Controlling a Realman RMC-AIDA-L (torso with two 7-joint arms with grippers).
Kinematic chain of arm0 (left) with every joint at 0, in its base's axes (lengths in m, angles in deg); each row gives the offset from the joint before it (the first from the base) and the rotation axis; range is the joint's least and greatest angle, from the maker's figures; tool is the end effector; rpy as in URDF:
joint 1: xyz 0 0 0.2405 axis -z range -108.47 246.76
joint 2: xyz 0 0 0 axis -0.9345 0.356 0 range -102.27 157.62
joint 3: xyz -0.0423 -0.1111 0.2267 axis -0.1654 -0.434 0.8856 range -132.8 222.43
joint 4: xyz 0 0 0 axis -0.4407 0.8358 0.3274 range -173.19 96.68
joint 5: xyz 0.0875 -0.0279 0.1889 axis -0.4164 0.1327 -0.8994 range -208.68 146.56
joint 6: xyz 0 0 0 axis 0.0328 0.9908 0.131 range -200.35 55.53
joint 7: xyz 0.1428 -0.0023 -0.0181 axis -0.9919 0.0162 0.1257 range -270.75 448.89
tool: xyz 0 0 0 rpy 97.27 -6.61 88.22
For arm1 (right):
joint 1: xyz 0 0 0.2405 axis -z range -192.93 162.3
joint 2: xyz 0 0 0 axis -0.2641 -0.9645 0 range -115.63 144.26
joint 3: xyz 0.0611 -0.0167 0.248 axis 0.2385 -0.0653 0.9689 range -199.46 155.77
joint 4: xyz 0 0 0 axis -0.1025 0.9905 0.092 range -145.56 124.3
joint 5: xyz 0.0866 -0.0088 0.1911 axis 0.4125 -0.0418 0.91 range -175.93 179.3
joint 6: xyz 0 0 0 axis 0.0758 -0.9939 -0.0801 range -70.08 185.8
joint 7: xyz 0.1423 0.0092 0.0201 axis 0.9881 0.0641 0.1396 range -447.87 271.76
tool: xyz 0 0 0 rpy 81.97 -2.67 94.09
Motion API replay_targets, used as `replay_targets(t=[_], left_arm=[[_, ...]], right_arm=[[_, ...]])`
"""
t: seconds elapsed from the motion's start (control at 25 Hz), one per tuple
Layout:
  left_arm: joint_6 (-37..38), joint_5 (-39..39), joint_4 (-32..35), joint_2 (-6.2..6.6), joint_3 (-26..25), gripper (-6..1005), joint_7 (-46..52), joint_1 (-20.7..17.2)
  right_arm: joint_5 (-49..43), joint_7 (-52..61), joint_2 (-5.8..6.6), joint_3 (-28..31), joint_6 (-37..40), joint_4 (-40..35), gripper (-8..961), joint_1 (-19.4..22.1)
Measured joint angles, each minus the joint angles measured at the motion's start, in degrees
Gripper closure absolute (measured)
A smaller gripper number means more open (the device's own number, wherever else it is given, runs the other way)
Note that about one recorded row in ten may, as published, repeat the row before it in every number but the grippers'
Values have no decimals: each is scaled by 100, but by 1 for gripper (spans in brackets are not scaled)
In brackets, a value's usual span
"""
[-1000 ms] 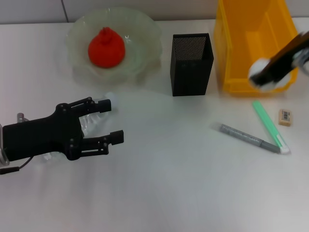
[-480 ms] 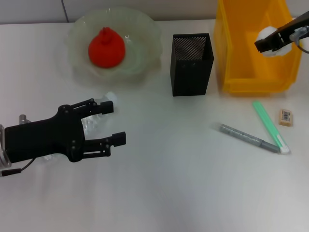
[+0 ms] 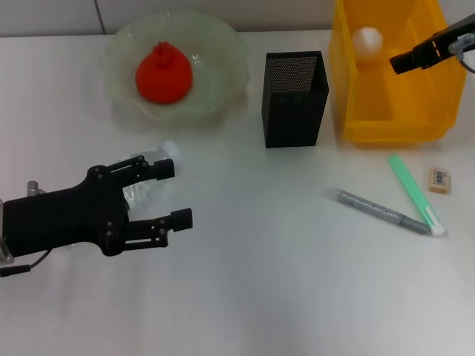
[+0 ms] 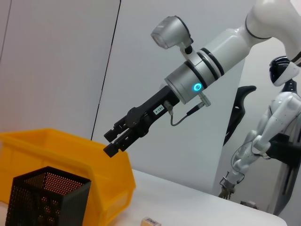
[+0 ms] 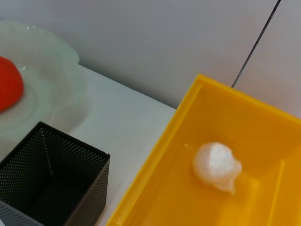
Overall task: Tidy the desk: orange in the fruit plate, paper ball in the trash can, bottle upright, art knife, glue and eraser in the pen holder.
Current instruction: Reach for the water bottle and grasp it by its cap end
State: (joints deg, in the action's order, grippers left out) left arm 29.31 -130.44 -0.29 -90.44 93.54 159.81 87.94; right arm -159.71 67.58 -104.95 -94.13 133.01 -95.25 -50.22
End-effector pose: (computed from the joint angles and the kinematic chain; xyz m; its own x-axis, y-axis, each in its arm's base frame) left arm -0.2733 0.2638 0.0081 0.7164 0.2493 0.6516 0.3659 -0.9295 -0.0467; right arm 0.1701 0.4064 0.0649 0.7533 -0.6485 -0.1097 -0.5006 -0.4571 -0.7352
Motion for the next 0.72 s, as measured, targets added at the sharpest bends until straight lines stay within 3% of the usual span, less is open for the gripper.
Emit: replay_targets(t=[0.24, 0.48, 0.52, 0.72], left_arm=[[0, -14, -9, -2, -3, 187, -96, -48], [8, -23, -67, 1, 32, 192, -163, -53], [9, -24, -69, 5, 33, 192, -164, -56], [7, -28, -71, 9, 10, 196, -167, -71]], right_arm=[[-11, 61, 3, 125, 258, 11, 162, -96], [-109, 70, 9, 104, 1609, -703, 164, -227], [-162, 75, 9, 86, 2215, -975, 164, -298], [-266, 82, 9, 23, 3127, -1176, 165, -434]])
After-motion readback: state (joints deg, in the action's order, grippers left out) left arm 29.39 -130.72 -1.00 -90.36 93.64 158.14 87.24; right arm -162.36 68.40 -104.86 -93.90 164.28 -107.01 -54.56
